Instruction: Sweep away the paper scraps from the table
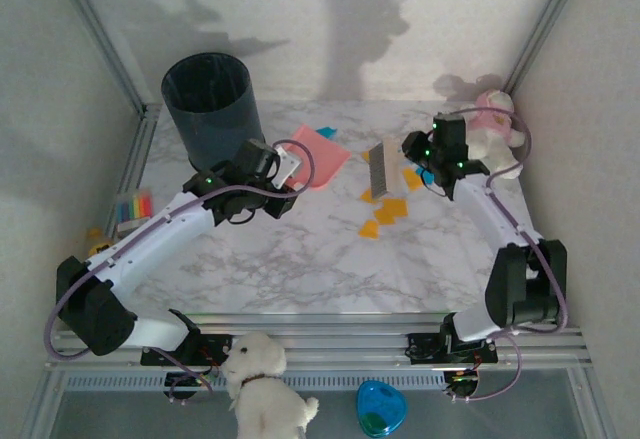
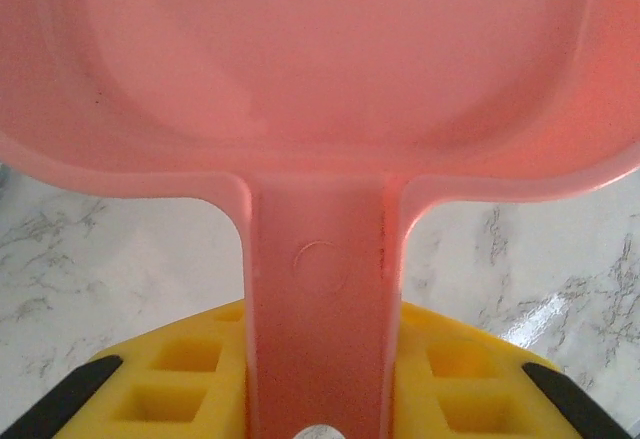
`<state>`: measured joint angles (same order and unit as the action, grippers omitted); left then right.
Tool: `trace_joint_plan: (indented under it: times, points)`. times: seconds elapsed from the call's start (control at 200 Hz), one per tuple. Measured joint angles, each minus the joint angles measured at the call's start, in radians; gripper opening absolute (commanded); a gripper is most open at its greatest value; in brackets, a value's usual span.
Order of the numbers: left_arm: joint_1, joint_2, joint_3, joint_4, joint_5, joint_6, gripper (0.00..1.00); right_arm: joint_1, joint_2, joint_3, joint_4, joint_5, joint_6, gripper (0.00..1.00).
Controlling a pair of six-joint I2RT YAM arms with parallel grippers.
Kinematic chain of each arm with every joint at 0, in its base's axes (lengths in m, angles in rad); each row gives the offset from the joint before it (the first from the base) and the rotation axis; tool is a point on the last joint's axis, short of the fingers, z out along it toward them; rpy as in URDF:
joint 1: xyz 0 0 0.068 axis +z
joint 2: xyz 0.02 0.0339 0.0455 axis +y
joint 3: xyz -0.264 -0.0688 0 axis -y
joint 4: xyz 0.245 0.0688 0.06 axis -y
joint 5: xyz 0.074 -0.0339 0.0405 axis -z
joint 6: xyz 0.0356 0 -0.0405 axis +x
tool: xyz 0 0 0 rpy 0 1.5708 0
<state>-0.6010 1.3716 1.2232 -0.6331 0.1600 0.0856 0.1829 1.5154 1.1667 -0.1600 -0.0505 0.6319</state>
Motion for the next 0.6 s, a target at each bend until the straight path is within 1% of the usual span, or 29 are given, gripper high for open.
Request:
trace_joint_plan:
  times: [0.13, 0.285, 0.525, 0.601]
  points:
    - [-0.003, 0.000, -0.014, -0.002, -0.001, -0.003, 0.00, -0.020, 0.118, 0.092, 0.023, -0.029, 0.013, 0.00]
    - [-0.008, 0.000, -0.016, -0.008, -0.001, -0.003, 0.00, -0.029, 0.245, 0.177, 0.036, -0.032, 0.053, 0.00]
    - [-0.007, 0.000, -0.016, -0.008, -0.004, -0.003, 0.00, -0.030, 0.377, 0.279, 0.028, -0.027, 0.123, 0.00]
    - [-0.007, 0.000, -0.016, -0.008, -0.004, -0.003, 0.00, -0.030, 0.393, 0.292, 0.022, -0.019, 0.142, 0.00]
